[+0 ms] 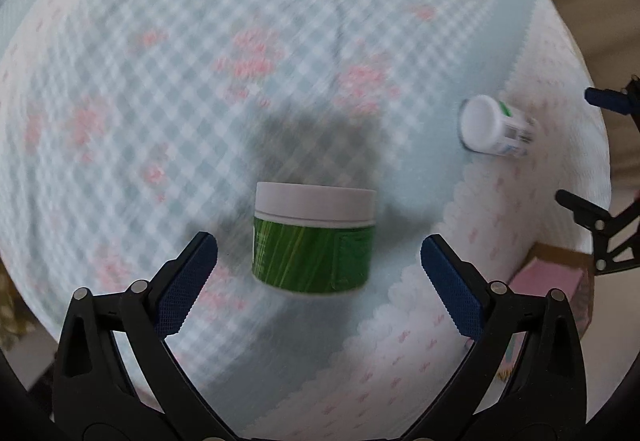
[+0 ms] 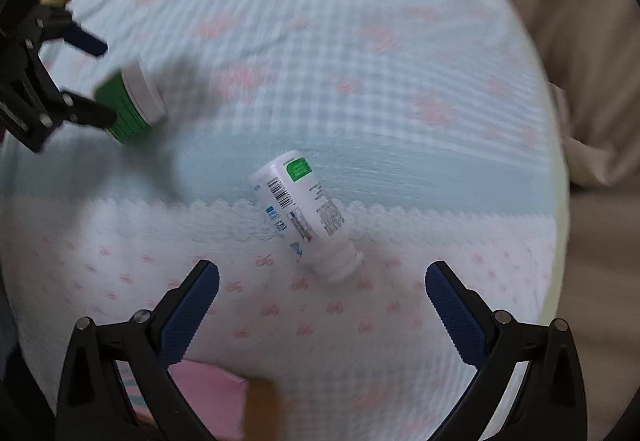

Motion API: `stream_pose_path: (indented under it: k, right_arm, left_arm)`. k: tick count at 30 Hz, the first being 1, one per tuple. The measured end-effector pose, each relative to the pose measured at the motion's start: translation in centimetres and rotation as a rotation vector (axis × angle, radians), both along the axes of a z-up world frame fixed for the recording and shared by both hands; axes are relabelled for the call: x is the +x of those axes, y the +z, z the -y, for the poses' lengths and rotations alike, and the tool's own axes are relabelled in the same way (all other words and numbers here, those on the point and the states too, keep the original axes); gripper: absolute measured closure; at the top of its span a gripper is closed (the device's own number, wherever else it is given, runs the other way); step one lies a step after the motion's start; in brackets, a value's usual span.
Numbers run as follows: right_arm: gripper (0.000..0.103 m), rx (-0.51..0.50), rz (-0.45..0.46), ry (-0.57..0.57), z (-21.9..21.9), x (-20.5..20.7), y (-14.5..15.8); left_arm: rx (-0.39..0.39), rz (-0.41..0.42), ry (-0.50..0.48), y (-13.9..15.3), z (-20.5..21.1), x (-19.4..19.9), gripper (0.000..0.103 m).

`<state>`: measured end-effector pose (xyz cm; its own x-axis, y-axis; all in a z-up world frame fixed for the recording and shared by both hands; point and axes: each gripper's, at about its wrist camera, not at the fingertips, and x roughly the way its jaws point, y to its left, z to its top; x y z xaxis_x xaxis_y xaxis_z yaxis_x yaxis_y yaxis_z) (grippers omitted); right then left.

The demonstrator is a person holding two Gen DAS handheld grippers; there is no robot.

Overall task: Organize rigid objects
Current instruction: 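Grasp the white-lidded green jar with the left tool while the right tool grasps the white bottle, then carry the green jar and white bottle over the pink box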

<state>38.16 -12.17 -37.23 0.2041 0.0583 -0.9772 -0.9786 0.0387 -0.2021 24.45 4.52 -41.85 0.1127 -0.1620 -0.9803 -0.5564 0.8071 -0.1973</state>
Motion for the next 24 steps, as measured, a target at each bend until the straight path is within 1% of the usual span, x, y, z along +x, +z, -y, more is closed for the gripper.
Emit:
stream_pose_path:
  k: [2,5,8,9,10,11,15,17,18,20,23,24]
  right_arm:
    - [0.0,-0.033,-0.003,0.045,-0.9,0.2,-1.5]
    - [0.005,-0.085,-0.016,0.113,-2.3,0.5,-3.9]
    - [0.005,-0.129,0.027,0.174,-3.2,0.3,-5.8]
    - [0.007,-0.137,0.045,0.188,-3.5,0.3,-6.4]
    - [0.013,-0.14,0.041,0.191,-3.7,0.3,-6.9]
    - [0.016,-0.148,0.024,0.188,-3.8,0.4,-7.3]
    - [0.035,-0.205,0.004,0.189,-4.0,0.5,-9.0]
    - [0.043,-0.222,-0.016,0.169,-4.1,0.6,-9.5]
    - [0.045,-0.221,-0.027,0.161,-4.1,0.6,-9.5]
    - [0.049,-0.216,-0.014,0.152,-4.1,0.6,-9.4]
    - [0.049,-0.22,0.001,0.144,-4.1,0.0,-9.4]
    - [0.049,-0.221,0.009,0.145,-4.2,-0.2,-9.1]
  left_arm:
    - [-0.006,-0.02,0.015,-1.0,-0.2,0.1,0.003]
    - [-0.009,-0.036,0.03,-2.1,-0.3,0.3,0.003]
    - [-0.004,-0.047,0.045,-2.9,-0.3,0.5,0.003]
    - [-0.015,-0.046,0.052,-3.2,-0.2,0.6,0.004]
    - [-0.019,-0.049,0.054,-3.4,-0.1,0.8,0.007]
    - [-0.022,-0.052,0.052,-3.7,0.0,1.0,0.009]
    - [-0.039,-0.068,0.032,-4.8,0.9,1.3,0.026]
    - [-0.041,-0.061,0.022,-5.0,1.4,1.4,0.028]
    - [-0.043,-0.053,0.016,-5.0,1.6,1.4,0.033]
    - [-0.038,-0.043,0.002,-5.1,2.0,1.5,0.033]
    - [-0.055,-0.018,0.01,-5.0,2.0,1.3,0.033]
    - [-0.064,-0.01,0.016,-4.7,1.3,0.8,0.033]
